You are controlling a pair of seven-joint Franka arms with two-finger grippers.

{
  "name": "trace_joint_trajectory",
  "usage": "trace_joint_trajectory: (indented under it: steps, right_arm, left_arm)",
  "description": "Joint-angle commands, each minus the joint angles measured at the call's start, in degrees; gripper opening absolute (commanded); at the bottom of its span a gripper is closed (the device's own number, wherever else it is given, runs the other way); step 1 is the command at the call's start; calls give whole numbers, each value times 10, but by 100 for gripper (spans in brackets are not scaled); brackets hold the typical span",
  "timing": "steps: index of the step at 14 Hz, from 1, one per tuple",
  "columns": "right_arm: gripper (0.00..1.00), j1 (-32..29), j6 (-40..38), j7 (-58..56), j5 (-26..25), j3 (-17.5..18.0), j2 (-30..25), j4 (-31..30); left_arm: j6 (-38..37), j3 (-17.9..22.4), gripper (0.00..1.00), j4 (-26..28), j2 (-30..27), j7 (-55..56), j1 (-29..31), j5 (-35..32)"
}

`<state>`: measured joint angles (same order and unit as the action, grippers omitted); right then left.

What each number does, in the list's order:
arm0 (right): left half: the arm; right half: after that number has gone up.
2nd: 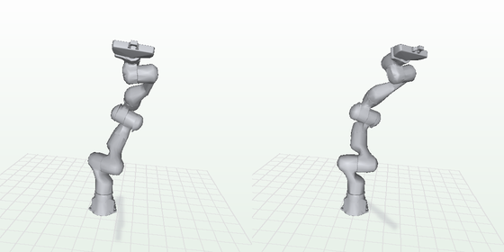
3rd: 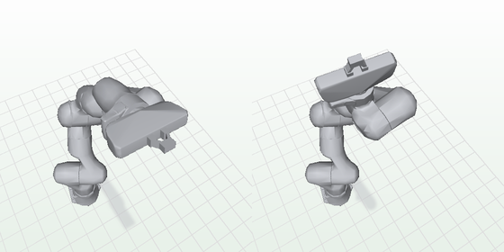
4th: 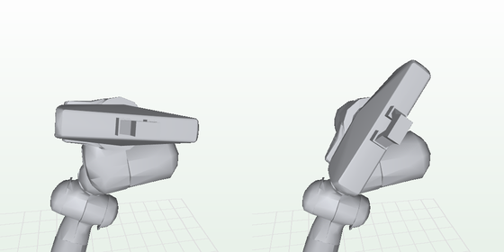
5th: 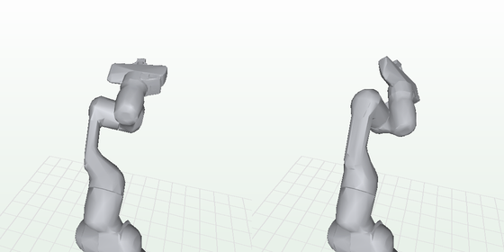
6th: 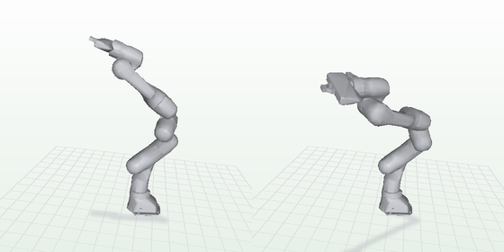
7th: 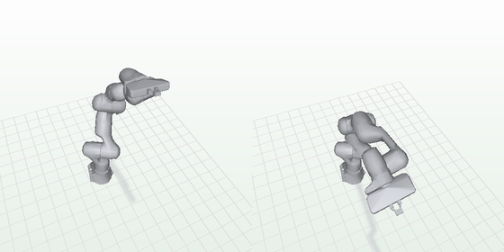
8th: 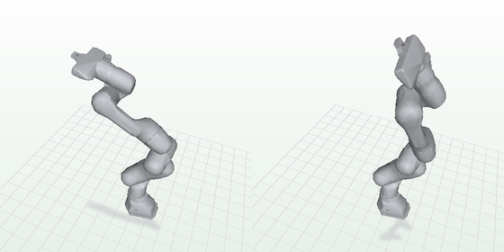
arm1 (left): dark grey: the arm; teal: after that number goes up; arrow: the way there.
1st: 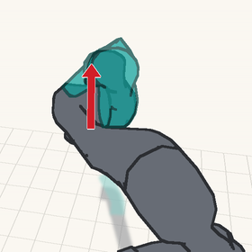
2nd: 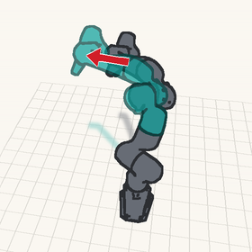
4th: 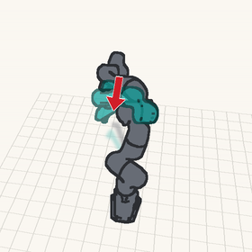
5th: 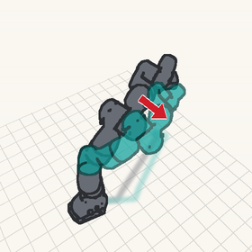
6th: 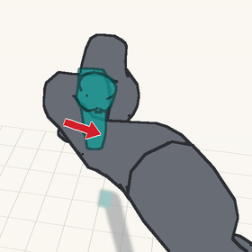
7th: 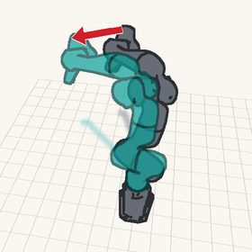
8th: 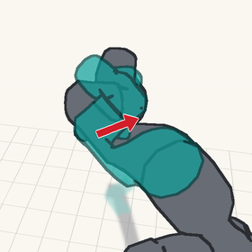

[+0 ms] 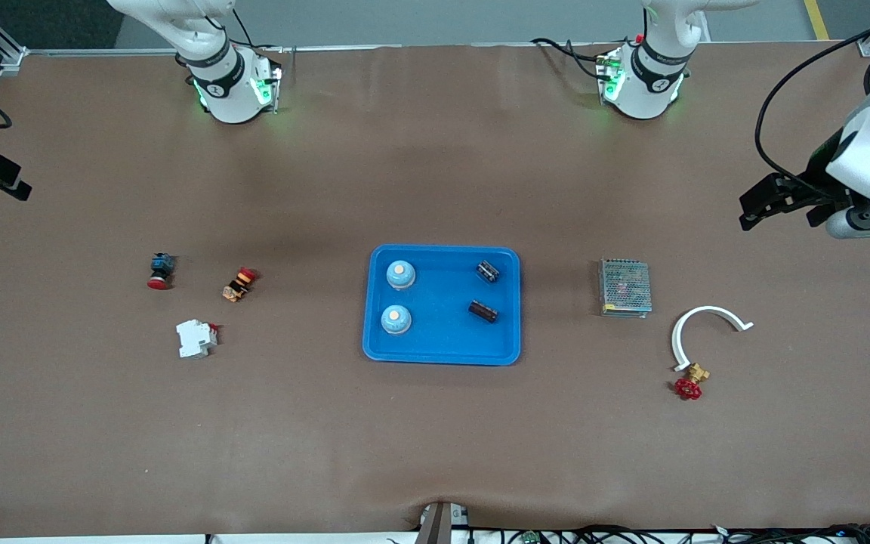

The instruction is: Place electrolytic capacitor and blue bell in tray

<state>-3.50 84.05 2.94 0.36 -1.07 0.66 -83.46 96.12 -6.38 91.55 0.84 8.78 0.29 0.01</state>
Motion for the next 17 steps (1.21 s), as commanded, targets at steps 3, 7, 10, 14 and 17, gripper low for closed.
trace_joint_trajectory:
  steps: [3,7,10,14,17]
  right_arm:
    - [100,0,-3,2,0,5,4,8]
    - [100,3,-6,2,1,5,7,7]
    - [100,4,-6,0,1,5,7,4]
    - [100,4,-6,-2,1,5,10,3]
    - [100,4,-5,-2,1,5,11,2]
  left_arm:
    - [-18,34,100,-18,-13,-53,-1,13]
    - [-16,31,100,-21,-14,-49,8,13]
    - [-19,25,100,-22,-15,-41,5,10]
    - [-112,27,100,-109,40,-50,1,3]
    - [-114,25,100,-118,43,-50,8,3]
